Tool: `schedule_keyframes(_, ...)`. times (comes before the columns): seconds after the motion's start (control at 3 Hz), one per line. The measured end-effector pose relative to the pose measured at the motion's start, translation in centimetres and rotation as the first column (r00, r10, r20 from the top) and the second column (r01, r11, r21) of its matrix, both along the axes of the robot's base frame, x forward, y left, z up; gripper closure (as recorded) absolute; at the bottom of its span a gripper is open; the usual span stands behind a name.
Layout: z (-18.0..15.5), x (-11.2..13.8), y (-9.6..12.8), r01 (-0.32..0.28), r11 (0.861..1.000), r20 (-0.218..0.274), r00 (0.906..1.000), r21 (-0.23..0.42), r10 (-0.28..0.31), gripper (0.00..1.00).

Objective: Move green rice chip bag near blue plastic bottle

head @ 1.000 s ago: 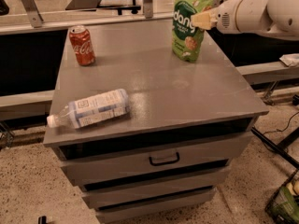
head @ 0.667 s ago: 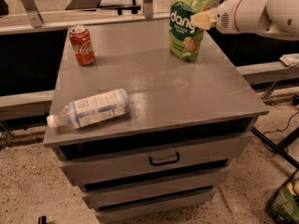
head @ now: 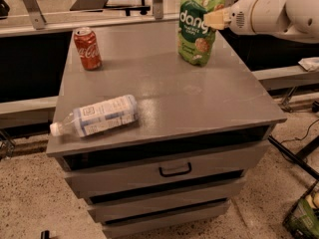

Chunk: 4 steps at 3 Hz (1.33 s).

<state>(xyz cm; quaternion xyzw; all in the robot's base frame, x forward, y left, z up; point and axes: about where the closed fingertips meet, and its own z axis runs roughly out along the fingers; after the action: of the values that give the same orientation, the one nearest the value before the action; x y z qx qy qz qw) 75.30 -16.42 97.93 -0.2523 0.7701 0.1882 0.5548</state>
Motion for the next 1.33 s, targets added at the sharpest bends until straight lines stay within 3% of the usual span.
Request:
schedule_keyframes(0.33, 2.3, -0.1, -0.2, -0.012, 0.99, -0.001, 0.9999, 0.138, 0.012, 1.0)
schedule_keyframes(0.67, 4.9, -1.1, 1.1, -0.062, 0.977, 0.021, 0.9981, 0.204, 0.059, 1.0)
schedule_keyframes(1.0, 5.3, -2.9, 3.6, -0.141, 0.971, 0.01, 0.9899, 0.191, 0.141, 1.0)
schedule_keyframes(1.33, 4.4, -5.2, 5.8, -0.232, 0.954, -0.008, 0.9714, 0.192, 0.238, 1.0)
